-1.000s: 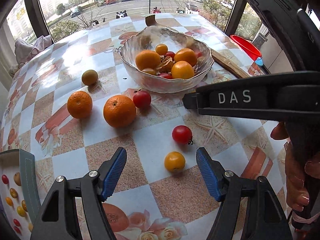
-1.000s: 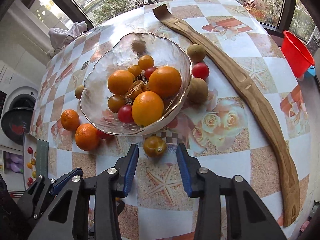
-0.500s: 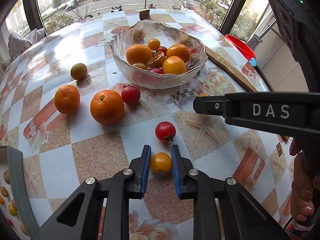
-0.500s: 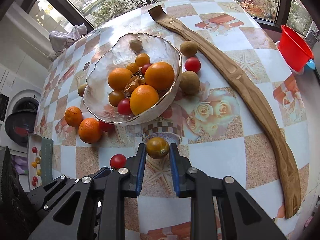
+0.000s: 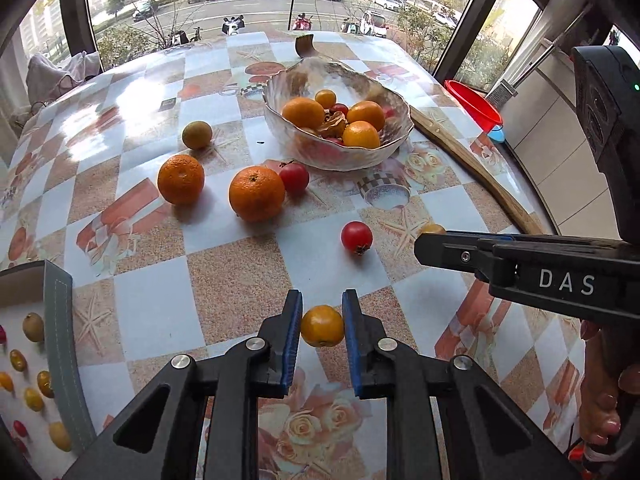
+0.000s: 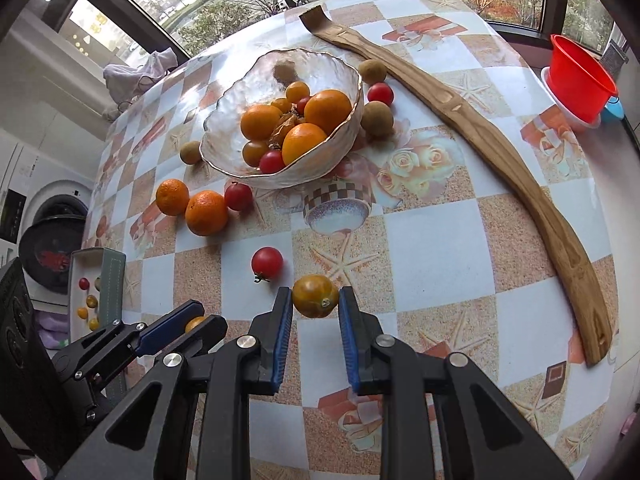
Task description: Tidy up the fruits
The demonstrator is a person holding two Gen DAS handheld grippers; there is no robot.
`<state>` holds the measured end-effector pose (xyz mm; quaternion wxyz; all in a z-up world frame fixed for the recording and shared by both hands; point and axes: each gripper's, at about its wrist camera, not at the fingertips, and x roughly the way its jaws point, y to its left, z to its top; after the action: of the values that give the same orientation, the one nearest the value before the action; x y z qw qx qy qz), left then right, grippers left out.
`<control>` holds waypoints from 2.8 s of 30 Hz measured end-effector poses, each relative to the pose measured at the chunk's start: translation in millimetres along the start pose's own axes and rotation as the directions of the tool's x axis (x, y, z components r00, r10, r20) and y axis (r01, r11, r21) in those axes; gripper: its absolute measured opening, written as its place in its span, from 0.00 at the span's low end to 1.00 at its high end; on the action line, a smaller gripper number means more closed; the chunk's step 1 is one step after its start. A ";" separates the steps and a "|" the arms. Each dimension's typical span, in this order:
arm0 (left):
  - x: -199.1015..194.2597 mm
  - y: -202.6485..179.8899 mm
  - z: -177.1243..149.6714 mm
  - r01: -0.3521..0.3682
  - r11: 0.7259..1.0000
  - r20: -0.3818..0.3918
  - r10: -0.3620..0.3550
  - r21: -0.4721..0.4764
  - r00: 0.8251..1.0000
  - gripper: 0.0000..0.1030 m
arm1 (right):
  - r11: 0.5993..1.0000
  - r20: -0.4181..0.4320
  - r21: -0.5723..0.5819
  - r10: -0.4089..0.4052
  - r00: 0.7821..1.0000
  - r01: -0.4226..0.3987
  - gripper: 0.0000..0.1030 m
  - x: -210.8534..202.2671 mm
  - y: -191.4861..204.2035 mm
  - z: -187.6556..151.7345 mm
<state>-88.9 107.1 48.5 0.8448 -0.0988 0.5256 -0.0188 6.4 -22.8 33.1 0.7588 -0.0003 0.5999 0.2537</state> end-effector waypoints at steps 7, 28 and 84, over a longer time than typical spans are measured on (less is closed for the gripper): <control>-30.8 30.0 -13.8 -0.016 0.999 0.033 0.018 -0.047 0.999 0.21 | 0.998 -0.016 -0.057 0.022 1.000 -0.023 0.25 -0.6 38.2 -8.6; -132.1 188.3 -107.7 -0.208 0.920 0.049 0.237 -0.334 0.970 0.21 | 0.925 -0.141 -0.337 0.135 0.981 -0.175 0.25 35.9 234.4 -44.2; -139.6 241.9 -176.0 -0.431 0.833 -0.233 0.369 -0.348 0.900 0.99 | 0.835 -0.233 -0.546 -0.075 0.970 -0.067 0.98 45.5 332.0 -128.0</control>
<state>-325.6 337.2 51.5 0.7491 -0.1511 0.5919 0.2563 -231.2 245.0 56.7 0.6473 -0.2506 0.5907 0.4114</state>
